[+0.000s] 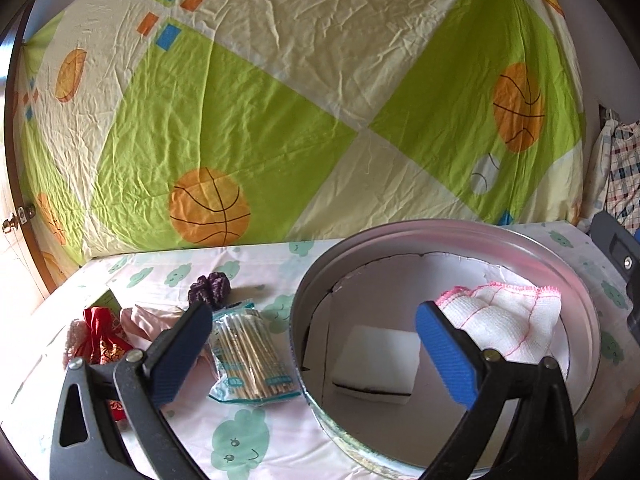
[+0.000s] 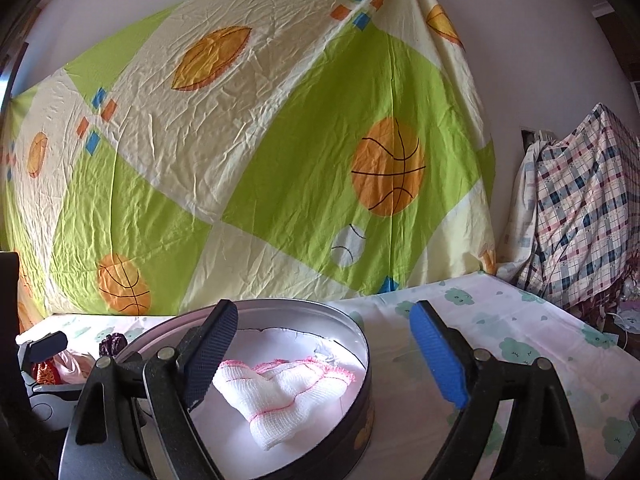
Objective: Organize soft objects
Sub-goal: 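Open both tools to drop the sponge and knitted cloth into the tin, then grasp the fuzzy pink roll with the left tool while the right tool grasps the red pouch, then carry the pink roll with the left tool while the right tool carries the red pouch over the tin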
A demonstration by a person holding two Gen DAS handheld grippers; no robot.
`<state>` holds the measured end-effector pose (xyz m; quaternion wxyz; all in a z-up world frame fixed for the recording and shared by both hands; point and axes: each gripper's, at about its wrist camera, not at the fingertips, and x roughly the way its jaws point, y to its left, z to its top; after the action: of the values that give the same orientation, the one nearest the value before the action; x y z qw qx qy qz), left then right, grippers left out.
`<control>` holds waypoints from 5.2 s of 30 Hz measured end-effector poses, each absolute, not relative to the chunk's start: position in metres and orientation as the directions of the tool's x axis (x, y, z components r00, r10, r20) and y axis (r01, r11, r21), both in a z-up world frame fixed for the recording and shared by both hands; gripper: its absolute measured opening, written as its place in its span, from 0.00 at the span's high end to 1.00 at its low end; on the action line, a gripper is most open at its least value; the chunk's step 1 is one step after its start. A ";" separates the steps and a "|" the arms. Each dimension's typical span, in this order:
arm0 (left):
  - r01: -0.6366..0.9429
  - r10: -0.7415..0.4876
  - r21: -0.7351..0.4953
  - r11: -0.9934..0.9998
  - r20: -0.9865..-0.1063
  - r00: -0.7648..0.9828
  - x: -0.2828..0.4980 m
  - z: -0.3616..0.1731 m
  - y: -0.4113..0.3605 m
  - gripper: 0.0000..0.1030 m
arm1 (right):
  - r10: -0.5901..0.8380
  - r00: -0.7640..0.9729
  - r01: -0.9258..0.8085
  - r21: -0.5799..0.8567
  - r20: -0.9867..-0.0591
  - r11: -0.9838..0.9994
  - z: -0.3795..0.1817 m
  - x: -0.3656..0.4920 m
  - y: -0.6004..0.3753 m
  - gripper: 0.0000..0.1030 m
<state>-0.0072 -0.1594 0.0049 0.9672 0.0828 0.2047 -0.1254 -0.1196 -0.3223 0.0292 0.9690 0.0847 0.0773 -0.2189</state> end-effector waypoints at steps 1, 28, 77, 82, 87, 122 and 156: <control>0.273 -0.205 0.111 0.955 -0.418 0.885 -0.007 0.004 -0.158 0.00 | -0.414 0.892 0.438 0.122 -0.182 0.891 0.030 -0.120 -0.320 0.13; 0.169 -0.097 0.121 0.978 -0.452 0.887 0.015 -0.007 -0.062 0.00 | -0.451 0.884 0.466 0.165 -0.124 0.869 0.034 -0.138 -0.278 0.13; -0.068 0.043 -0.005 0.998 -0.723 0.689 0.108 -0.047 0.139 0.00 | -0.022 0.917 0.040 0.038 -0.398 0.998 0.012 -0.027 -0.067 0.13; -0.004 -0.018 -0.027 1.000 -0.768 0.640 0.115 -0.056 0.131 0.04 | 0.054 0.881 -0.026 0.067 -0.471 0.997 0.005 -0.009 -0.060 0.13; 0.060 -0.075 -0.048 0.997 -0.792 0.606 0.117 -0.061 0.120 0.10 | 0.149 0.824 -0.112 0.102 -0.546 0.989 -0.005 0.013 -0.047 0.13; -0.028 -0.066 -0.166 0.986 -0.534 0.843 0.087 -0.018 0.161 0.85 | 0.309 0.745 -0.208 0.235 -0.591 0.949 -0.012 0.031 -0.034 0.77; 0.326 -0.354 -0.139 0.935 -0.410 0.841 0.012 0.026 -0.009 0.85 | -0.034 0.956 0.092 0.189 -0.290 0.978 0.035 -0.074 -0.205 0.76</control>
<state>0.0123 -0.0095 0.0264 0.9588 -0.0318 0.2197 -0.1773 -0.0742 -0.2052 0.0353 0.9839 0.1007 0.1442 -0.0321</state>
